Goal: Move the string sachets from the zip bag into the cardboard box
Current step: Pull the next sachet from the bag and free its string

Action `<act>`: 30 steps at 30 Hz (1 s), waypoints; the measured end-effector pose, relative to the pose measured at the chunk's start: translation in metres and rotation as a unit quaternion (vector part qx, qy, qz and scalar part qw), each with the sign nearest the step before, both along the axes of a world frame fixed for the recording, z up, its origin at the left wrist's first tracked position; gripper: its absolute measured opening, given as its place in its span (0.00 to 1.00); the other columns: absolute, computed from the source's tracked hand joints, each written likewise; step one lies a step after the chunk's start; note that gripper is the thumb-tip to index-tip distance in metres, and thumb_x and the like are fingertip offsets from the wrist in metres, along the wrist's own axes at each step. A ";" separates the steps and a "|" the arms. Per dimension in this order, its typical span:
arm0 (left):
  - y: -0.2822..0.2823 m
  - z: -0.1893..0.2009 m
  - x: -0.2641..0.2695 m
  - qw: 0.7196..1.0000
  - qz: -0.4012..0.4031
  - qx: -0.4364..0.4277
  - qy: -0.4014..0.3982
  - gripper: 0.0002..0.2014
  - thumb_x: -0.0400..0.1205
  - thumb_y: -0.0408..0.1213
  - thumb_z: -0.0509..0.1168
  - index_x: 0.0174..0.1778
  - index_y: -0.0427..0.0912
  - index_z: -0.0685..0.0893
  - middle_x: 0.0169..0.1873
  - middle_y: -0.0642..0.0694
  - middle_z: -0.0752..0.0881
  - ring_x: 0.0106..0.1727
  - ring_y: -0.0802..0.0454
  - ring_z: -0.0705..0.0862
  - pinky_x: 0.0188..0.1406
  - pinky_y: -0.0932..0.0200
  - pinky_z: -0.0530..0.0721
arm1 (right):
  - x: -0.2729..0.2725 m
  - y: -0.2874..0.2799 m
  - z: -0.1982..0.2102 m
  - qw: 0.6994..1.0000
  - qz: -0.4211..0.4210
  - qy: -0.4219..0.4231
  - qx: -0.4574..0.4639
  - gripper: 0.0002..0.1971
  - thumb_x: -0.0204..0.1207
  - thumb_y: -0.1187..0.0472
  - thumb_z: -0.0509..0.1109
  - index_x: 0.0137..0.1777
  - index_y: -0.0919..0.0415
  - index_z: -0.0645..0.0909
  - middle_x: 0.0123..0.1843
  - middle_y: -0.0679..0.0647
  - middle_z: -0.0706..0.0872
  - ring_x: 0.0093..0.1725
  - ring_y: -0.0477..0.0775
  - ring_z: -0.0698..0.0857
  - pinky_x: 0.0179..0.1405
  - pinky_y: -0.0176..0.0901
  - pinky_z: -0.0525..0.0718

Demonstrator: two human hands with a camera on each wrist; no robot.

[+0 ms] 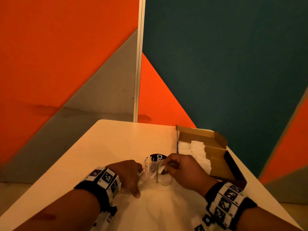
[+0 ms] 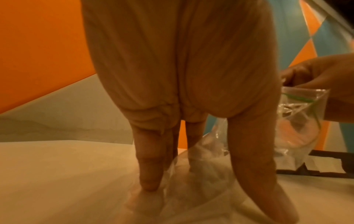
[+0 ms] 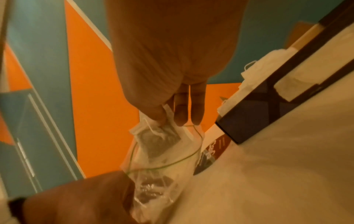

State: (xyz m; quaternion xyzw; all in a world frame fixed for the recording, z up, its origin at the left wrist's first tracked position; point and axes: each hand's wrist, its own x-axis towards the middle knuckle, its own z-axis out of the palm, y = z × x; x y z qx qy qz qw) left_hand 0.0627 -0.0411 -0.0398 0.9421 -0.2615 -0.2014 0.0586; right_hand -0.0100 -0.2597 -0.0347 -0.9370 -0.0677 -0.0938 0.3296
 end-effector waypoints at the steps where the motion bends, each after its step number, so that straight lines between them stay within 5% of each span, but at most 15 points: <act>1: 0.000 0.002 -0.002 1.000 0.006 -0.002 0.009 0.40 0.64 0.53 0.83 0.71 0.50 0.77 0.61 0.52 0.84 0.59 0.49 0.83 0.63 0.50 0.83 | -0.003 -0.006 0.002 1.000 -0.012 0.001 0.009 0.08 0.80 0.60 0.74 0.49 0.42 0.87 0.42 0.37 0.89 0.40 0.34 0.88 0.44 0.28 0.85; 5: 0.002 0.011 -0.003 0.998 0.016 -0.001 0.062 0.37 0.63 0.58 0.81 0.66 0.50 0.80 0.57 0.54 0.86 0.54 0.53 0.83 0.59 0.54 0.84 | -0.017 -0.024 0.015 0.995 -0.073 0.002 0.073 0.05 0.80 0.56 0.74 0.49 0.42 0.88 0.47 0.43 0.91 0.44 0.46 0.90 0.47 0.46 0.93; 9: 0.002 0.020 -0.010 0.997 0.047 -0.003 0.061 0.47 0.61 0.65 0.79 0.77 0.55 0.75 0.70 0.58 0.80 0.66 0.52 0.81 0.70 0.52 0.79 | -0.034 -0.032 0.032 0.982 -0.115 0.007 0.150 0.05 0.81 0.56 0.74 0.54 0.47 0.88 0.47 0.46 0.91 0.38 0.44 0.89 0.31 0.30 0.86; 15: -0.006 0.023 -0.022 0.995 0.042 -0.051 0.075 0.51 0.54 0.69 0.79 0.76 0.61 0.73 0.73 0.59 0.77 0.70 0.53 0.77 0.74 0.52 0.74 | -0.040 -0.027 0.031 0.957 -0.106 0.056 0.265 0.06 0.83 0.65 0.71 0.56 0.63 0.87 0.37 0.56 0.90 0.22 0.42 0.84 0.23 0.29 0.82; 19: -0.022 0.038 -0.040 0.985 -0.002 -0.175 0.003 0.32 0.74 0.56 0.76 0.73 0.57 0.75 0.69 0.59 0.78 0.66 0.60 0.76 0.65 0.64 0.72 | -0.039 -0.028 0.029 0.944 -0.101 0.052 0.309 0.05 0.83 0.62 0.71 0.54 0.61 0.86 0.31 0.56 0.87 0.23 0.45 0.83 0.23 0.32 0.82; 23: -0.038 0.038 -0.041 0.921 0.018 -0.385 -0.053 0.28 0.77 0.45 0.76 0.71 0.65 0.75 0.68 0.66 0.77 0.70 0.66 0.75 0.60 0.71 0.74 | -0.041 -0.026 0.033 0.933 -0.088 0.055 0.344 0.05 0.84 0.61 0.70 0.56 0.59 0.86 0.31 0.60 0.85 0.24 0.47 0.83 0.24 0.33 0.82; 26: -0.052 0.038 -0.041 0.902 0.015 -0.423 -0.085 0.20 0.80 0.29 0.71 0.57 0.63 0.85 0.54 0.64 0.88 0.55 0.67 0.85 0.50 0.74 0.83 | -0.041 -0.025 0.031 0.929 -0.089 0.057 0.354 0.06 0.84 0.60 0.70 0.57 0.57 0.85 0.31 0.62 0.86 0.25 0.48 0.83 0.26 0.34 0.83; 30: -0.057 0.036 -0.039 0.887 0.075 -0.449 -0.069 0.13 0.80 0.29 0.71 0.39 0.55 0.90 0.34 0.54 0.92 0.34 0.62 0.88 0.32 0.71 0.82 | -0.042 -0.026 0.029 0.918 -0.103 0.054 0.380 0.05 0.84 0.60 0.70 0.56 0.56 0.85 0.37 0.63 0.91 0.29 0.50 0.87 0.27 0.37 0.86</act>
